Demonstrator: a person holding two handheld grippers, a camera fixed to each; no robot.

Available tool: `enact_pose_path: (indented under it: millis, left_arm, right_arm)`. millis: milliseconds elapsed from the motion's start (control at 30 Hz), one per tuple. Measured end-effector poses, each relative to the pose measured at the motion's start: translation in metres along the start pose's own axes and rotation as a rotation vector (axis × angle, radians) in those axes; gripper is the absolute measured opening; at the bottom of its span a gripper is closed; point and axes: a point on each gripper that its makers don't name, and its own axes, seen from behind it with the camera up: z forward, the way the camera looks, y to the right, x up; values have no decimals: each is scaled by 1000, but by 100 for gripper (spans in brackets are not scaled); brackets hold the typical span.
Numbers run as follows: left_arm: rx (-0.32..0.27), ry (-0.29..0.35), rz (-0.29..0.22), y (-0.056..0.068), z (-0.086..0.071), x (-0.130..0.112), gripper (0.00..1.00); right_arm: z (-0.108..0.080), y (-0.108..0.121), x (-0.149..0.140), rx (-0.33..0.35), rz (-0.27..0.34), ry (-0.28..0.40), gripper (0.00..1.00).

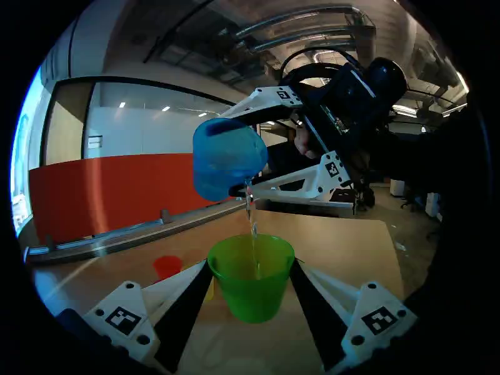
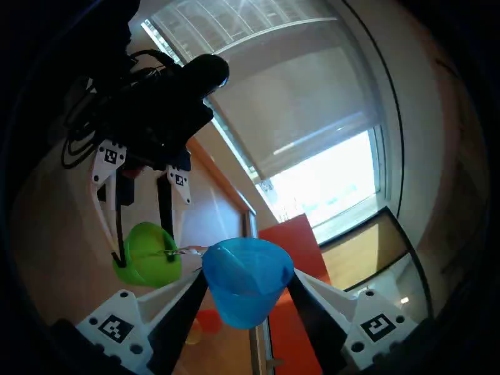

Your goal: Pour water

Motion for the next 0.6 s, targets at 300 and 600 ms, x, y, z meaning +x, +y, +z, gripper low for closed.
enact_pose_path:
  millis: [300, 600]
  left_arm:
    - [0, -5, 5, 1, 0, -1, 86]
    - [0, 0, 6, 1, 0, 1, 86]
  right_arm:
    - [-1, -1, 0, -1, -12, -1, 91]
    - [-2, 0, 1, -3, -26, -1, 91]
